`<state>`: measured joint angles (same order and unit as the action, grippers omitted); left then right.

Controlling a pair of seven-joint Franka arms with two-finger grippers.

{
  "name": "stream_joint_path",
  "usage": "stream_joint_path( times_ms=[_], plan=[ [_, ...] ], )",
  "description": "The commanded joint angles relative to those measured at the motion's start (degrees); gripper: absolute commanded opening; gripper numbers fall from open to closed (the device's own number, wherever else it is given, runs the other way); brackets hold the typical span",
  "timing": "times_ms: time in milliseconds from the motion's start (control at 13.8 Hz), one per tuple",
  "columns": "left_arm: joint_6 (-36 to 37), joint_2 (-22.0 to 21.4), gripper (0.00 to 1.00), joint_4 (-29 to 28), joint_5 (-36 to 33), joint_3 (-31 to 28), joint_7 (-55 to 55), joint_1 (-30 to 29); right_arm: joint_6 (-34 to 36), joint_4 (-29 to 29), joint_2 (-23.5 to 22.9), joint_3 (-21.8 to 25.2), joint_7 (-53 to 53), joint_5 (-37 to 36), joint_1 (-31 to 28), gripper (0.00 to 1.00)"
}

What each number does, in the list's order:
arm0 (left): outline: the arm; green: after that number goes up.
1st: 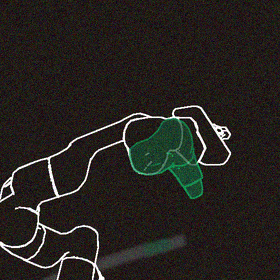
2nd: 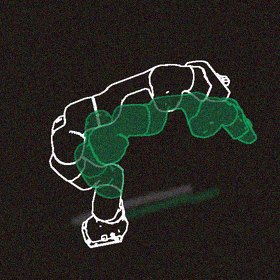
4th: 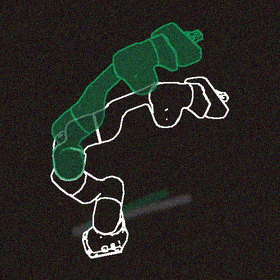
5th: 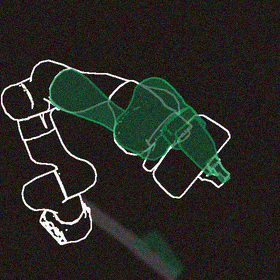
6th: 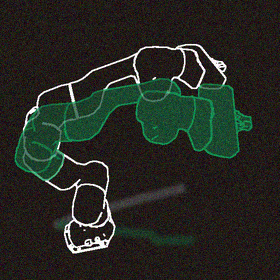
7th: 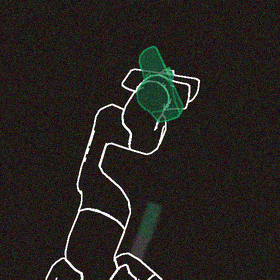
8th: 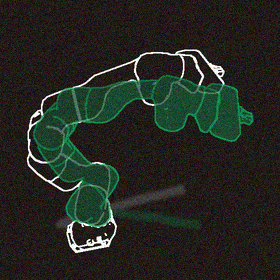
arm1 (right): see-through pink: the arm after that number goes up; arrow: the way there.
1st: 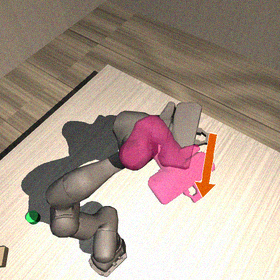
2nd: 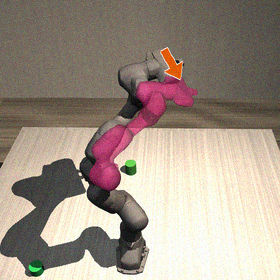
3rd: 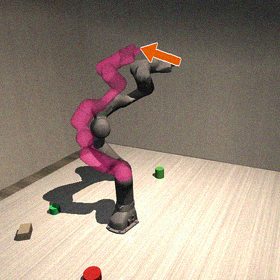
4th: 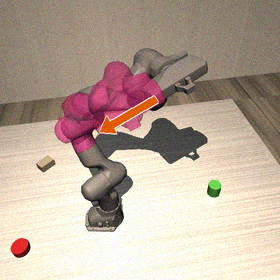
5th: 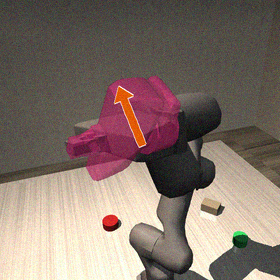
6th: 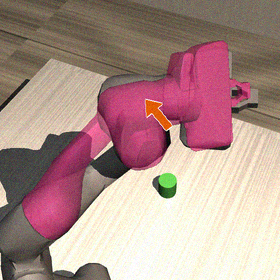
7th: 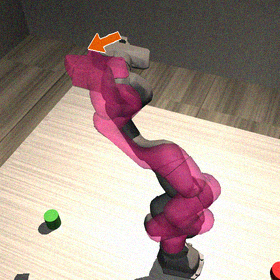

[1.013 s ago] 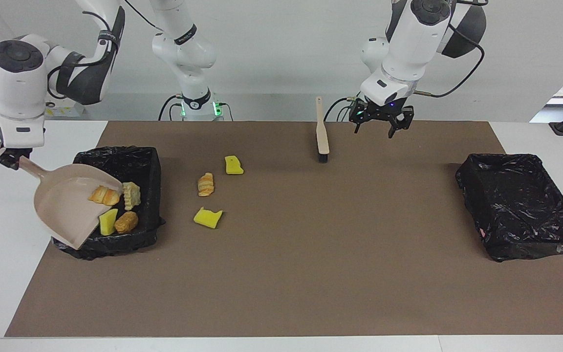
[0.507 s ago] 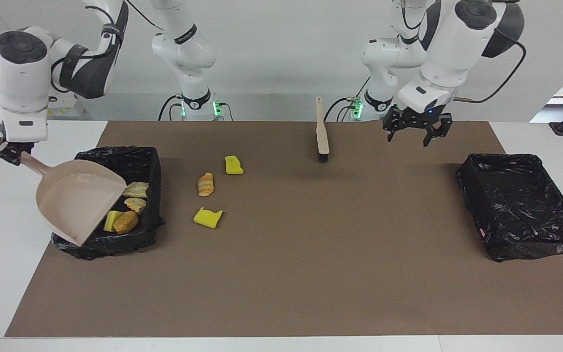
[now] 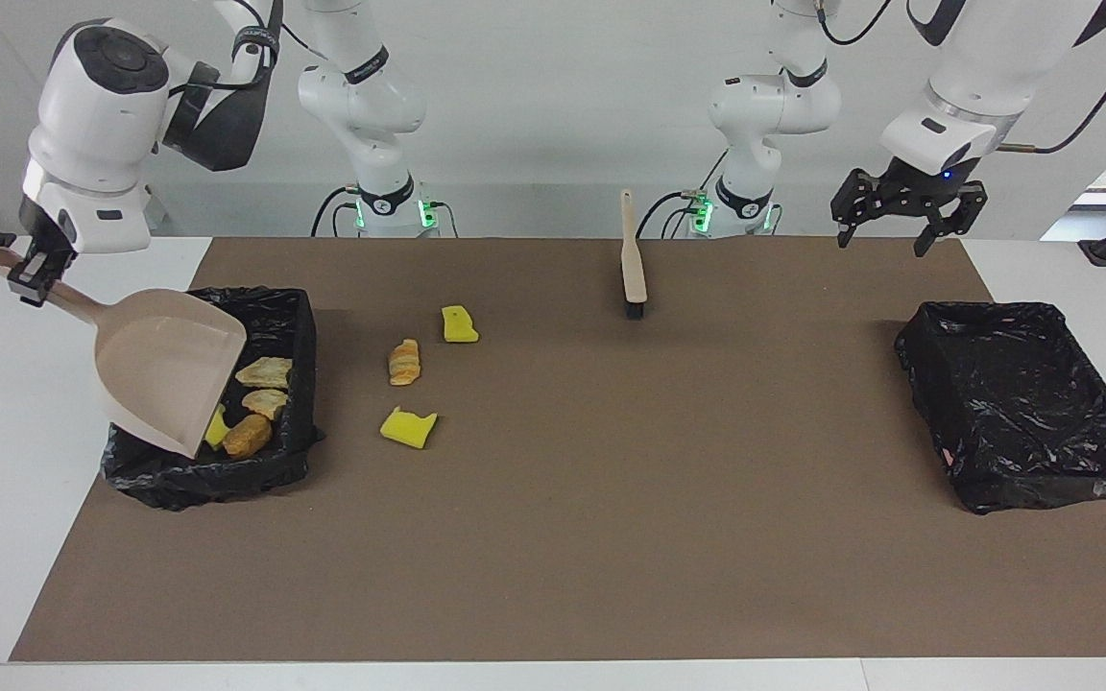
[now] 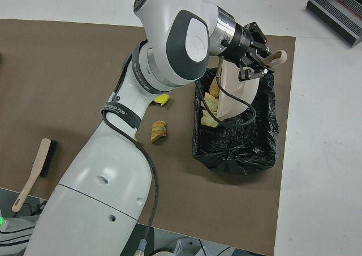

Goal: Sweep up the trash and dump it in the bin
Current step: 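Bring the dustpan back and set it on the table with the right gripper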

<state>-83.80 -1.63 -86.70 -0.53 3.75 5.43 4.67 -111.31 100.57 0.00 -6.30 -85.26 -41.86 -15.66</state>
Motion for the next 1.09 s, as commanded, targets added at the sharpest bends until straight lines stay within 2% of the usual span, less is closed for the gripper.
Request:
stream_joint_path(
  times_ms=[0,145,434,651,1013],
  plan=[
    [5.31,3.73,1.00,6.62,2.01,-0.93,0.46,0.08,1.71,0.24,1.32,-0.91,-1.67,8.13,-0.34,0.00],
    [4.62,2.77,1.00,6.11,2.46,-1.46,0.64,-0.27,1.89,0.33,1.41,-0.91,-0.97,16.51,-0.34,0.00],
    [2.42,0.22,1.00,2.51,2.55,-1.90,0.02,-0.62,3.81,2.18,2.81,-3.19,9.72,24.53,1.24,0.00],
    [2.50,0.31,1.00,2.67,2.46,-1.90,-0.24,-0.62,5.49,2.18,2.73,-3.28,22.73,27.35,6.77,0.00],
    [2.68,0.31,1.00,2.76,2.29,-1.90,0.11,-0.62,4.44,2.18,-0.95,-3.28,47.24,33.41,15.99,0.00]
  ],
)
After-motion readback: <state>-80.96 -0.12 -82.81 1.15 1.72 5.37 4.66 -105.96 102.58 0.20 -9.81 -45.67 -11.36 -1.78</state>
